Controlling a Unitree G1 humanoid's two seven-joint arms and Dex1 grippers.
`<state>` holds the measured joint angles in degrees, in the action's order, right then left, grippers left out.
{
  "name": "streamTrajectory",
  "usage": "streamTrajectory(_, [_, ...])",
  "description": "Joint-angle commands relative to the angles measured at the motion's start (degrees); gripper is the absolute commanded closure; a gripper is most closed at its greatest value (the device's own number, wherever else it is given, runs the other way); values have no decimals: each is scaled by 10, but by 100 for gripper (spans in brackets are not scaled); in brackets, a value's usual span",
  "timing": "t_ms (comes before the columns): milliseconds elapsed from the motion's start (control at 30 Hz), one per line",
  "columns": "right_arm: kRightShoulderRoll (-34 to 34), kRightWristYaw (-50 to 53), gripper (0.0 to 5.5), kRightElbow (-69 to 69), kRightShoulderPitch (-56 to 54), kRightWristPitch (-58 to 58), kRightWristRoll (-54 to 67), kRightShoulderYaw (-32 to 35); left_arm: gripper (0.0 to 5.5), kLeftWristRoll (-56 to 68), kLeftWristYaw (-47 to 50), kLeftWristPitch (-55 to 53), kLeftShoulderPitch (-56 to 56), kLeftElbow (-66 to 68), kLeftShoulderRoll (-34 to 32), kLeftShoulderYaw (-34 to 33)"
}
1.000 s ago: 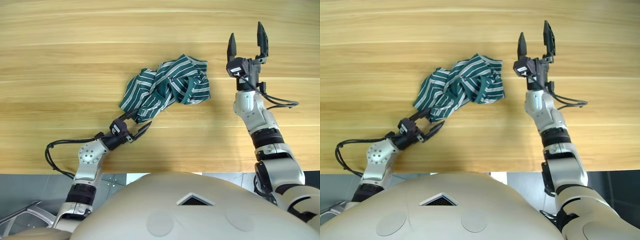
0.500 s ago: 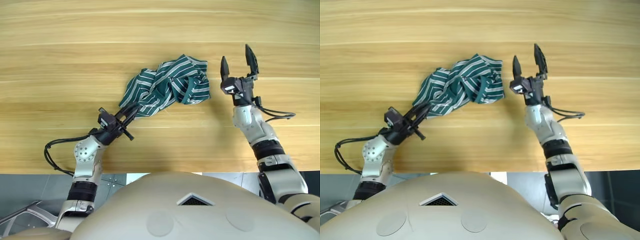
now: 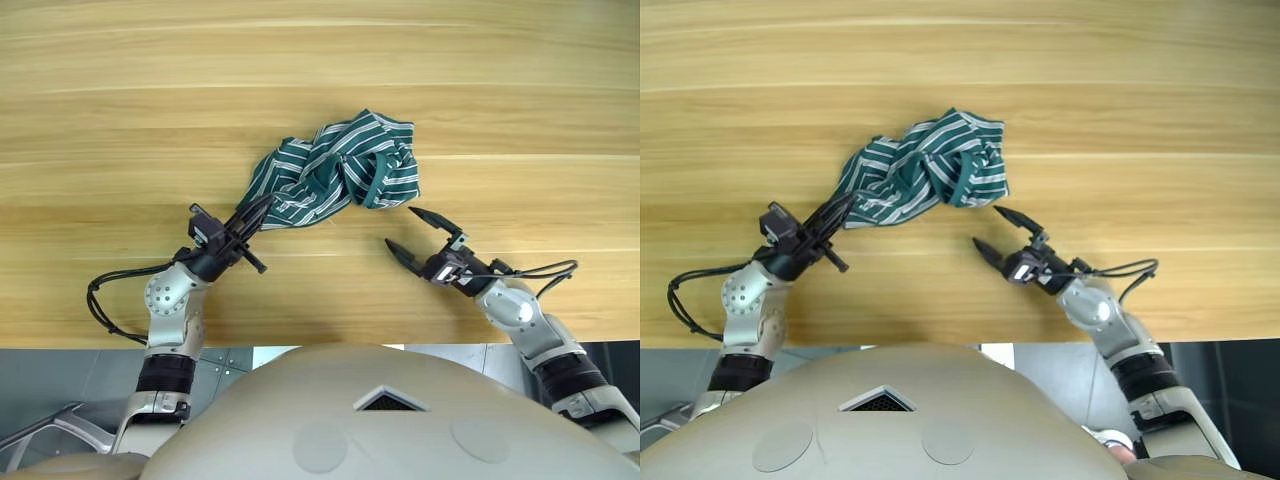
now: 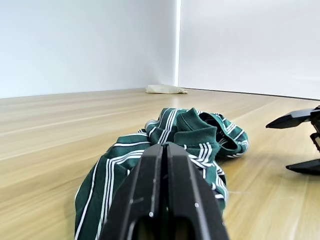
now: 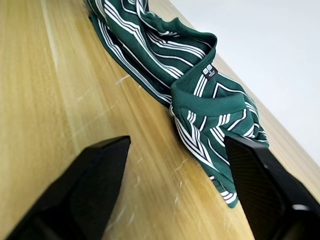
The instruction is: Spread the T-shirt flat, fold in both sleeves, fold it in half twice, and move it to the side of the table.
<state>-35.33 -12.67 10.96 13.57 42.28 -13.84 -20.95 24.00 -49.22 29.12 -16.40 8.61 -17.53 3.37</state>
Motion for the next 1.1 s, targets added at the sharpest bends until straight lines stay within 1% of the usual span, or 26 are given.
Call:
streamTrajectory(33, [24,2,203,22,-25,-49,-56,0,547,11,-7,5,14,8,9,-13])
streamTrajectory(100, [30,25,203,26,-38,-71,-73,22,547,19,-12,5,12,1,12,-14])
streamTrajectory(200, [20,70,203,52,-65,-98,-128,46,547,24,-15,6,8,-6,19,-17])
streamTrajectory(400, [4,117,203,72,-74,-122,-186,62,547,23,-18,11,4,-8,26,-22])
streamTrajectory(533, [13,122,203,67,-71,-110,-185,55,547,26,-22,11,5,-8,27,-23])
streamTrajectory(800, [18,106,203,69,-64,-50,-174,19,547,30,-27,11,9,0,29,-27])
streamTrajectory(933, [30,122,203,74,-80,-52,-177,27,547,29,-28,11,12,5,32,-28])
streamTrajectory(967, [33,134,222,78,-86,-55,-179,33,550,30,-29,10,12,7,34,-29])
streamTrajectory(1000, [36,143,227,80,-89,-56,-179,39,550,30,-30,10,13,10,36,-29])
streamTrajectory(1100, [39,153,294,89,-91,-49,-181,42,550,30,-34,10,14,15,40,-29])
